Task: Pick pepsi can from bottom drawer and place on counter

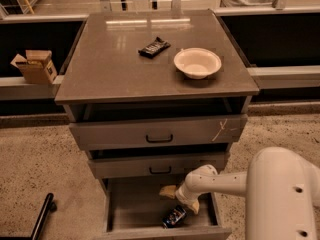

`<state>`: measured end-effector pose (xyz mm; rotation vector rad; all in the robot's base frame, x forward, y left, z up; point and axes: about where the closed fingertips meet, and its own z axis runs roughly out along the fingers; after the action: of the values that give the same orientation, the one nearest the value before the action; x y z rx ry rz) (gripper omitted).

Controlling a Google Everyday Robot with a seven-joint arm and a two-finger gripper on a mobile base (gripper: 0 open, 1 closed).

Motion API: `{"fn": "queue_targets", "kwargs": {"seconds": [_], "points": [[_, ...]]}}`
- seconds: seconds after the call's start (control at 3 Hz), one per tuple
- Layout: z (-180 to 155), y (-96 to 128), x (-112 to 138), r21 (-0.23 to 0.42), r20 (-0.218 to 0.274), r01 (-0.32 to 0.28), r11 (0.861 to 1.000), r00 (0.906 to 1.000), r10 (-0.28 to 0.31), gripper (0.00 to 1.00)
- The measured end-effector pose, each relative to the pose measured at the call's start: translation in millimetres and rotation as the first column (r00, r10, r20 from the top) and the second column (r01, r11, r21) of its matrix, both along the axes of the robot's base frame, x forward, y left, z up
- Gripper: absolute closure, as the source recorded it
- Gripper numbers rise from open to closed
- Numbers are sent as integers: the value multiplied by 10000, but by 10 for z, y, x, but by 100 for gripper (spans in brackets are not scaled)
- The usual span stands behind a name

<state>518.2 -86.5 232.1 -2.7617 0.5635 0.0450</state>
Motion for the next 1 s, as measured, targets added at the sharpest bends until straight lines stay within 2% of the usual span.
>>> {"fn": "queue_targets", "kwargs": {"seconds": [0.67,1.0], "points": [[-678,215,0,-403,-198,-350,9986,9992,342,0],[-896,257,-35,-644,-232,-641,9959,9978,627,11]]}}
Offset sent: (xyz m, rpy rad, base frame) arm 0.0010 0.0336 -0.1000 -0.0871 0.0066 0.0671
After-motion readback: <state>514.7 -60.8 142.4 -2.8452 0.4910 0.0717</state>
